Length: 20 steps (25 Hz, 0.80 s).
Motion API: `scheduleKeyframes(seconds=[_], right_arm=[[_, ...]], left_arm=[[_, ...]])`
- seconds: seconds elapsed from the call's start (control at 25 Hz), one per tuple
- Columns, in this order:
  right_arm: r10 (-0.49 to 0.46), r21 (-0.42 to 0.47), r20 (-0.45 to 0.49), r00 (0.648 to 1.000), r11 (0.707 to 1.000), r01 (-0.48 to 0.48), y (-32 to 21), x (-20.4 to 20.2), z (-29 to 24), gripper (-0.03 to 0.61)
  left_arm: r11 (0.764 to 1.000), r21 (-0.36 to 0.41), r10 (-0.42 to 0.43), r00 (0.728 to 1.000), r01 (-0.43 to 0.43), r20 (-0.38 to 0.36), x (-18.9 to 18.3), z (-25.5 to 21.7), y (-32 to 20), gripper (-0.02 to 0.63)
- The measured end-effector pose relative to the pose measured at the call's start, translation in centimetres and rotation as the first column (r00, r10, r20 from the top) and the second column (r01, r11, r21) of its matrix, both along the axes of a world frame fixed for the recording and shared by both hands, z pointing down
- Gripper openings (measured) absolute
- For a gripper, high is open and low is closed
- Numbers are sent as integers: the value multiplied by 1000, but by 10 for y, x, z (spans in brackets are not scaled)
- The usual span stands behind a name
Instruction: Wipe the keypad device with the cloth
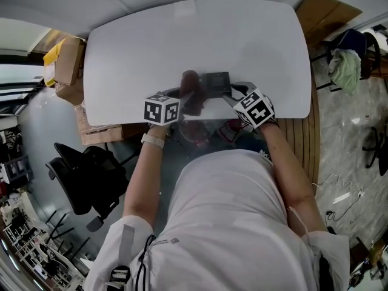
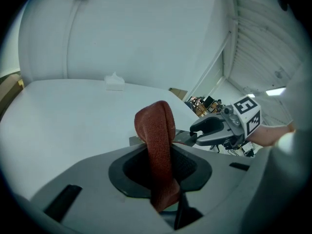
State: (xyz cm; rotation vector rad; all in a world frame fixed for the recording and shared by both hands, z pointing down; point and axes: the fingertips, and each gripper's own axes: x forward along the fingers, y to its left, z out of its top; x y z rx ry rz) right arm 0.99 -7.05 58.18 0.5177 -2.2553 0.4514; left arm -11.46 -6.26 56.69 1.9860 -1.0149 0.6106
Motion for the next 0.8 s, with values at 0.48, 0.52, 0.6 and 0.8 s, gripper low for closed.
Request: scheduleKeyframes(seconds=[0.48, 0.52, 0.6, 0.8], right_arm=[[-149, 139, -105, 983, 977, 163, 8, -26, -2, 169], [-142, 139, -99, 985, 978, 155, 8, -27, -2, 169], [-141, 146, -98, 985, 977, 155, 8, -27, -3, 169], [-161, 165, -125, 979, 970, 180, 9, -26, -1, 169]], left_arm=[[998, 46, 34, 997, -31, -71, 9, -11, -26, 103], [998, 38, 49, 998, -47, -44, 10, -4, -26, 103], [998, 32, 55, 998, -55, 0, 10, 7, -27, 103], [999, -21, -25, 998, 23, -59, 5, 22, -35, 101]])
